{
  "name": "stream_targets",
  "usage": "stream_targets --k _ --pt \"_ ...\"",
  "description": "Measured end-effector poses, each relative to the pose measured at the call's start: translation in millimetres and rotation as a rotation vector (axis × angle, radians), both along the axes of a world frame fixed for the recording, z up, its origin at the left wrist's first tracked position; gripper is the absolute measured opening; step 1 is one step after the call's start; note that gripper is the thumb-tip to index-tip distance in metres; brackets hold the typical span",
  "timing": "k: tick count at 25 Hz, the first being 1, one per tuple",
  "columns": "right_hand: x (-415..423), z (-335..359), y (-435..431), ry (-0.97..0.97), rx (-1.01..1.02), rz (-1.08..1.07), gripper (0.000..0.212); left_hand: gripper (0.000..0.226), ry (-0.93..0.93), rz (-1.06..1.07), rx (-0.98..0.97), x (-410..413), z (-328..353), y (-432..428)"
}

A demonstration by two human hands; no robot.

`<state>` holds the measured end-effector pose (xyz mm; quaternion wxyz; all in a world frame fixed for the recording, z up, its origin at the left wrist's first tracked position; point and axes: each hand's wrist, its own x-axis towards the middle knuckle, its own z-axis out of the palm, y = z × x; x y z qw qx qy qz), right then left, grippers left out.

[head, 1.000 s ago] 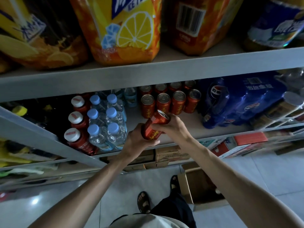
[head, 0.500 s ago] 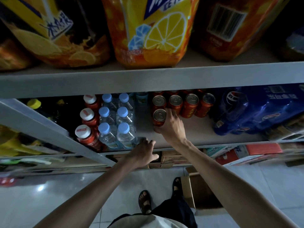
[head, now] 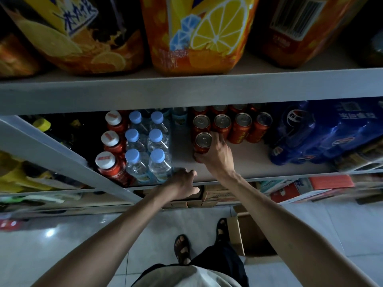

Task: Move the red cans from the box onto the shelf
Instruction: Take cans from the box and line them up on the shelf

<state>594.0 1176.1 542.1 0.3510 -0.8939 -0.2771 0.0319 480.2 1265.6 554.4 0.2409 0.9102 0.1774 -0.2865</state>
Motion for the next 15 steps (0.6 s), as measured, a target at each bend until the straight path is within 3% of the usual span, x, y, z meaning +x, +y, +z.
stream_targets --k 15 --pt "-6.9 -0.6 1.7 0.086 0.039 -0.017 0.076 0.066 0.005 -0.074 0.021 -2.1 5.8 4.0"
